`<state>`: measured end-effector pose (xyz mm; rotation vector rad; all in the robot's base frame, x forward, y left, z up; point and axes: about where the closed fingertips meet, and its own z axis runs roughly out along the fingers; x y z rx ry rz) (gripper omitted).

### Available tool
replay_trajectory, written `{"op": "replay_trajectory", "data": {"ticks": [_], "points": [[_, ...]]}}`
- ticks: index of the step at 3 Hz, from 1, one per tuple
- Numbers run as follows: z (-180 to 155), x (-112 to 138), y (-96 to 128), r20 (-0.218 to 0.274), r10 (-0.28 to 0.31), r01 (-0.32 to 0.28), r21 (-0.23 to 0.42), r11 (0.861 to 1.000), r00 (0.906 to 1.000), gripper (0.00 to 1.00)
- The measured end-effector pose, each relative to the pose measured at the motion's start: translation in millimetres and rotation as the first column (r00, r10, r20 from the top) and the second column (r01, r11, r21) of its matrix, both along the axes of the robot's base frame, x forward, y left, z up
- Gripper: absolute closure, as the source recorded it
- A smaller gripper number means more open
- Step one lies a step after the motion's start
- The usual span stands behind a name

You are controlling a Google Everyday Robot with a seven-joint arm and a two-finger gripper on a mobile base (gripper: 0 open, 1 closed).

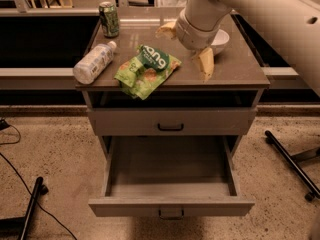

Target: Place green rice chip bag into middle drawer

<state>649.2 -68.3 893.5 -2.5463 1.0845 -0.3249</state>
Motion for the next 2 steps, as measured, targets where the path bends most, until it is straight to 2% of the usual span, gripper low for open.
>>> {"op": "replay_trajectory", "data": {"ticks": [1, 2], "points": [[-20, 21, 36, 0.004, 0.175, -0.175, 0.023, 0.984, 0.9845, 0.00], [-45, 34, 61, -0.026, 0.277, -0.275, 0.044, 0.960, 0.9606, 0.15]]}}
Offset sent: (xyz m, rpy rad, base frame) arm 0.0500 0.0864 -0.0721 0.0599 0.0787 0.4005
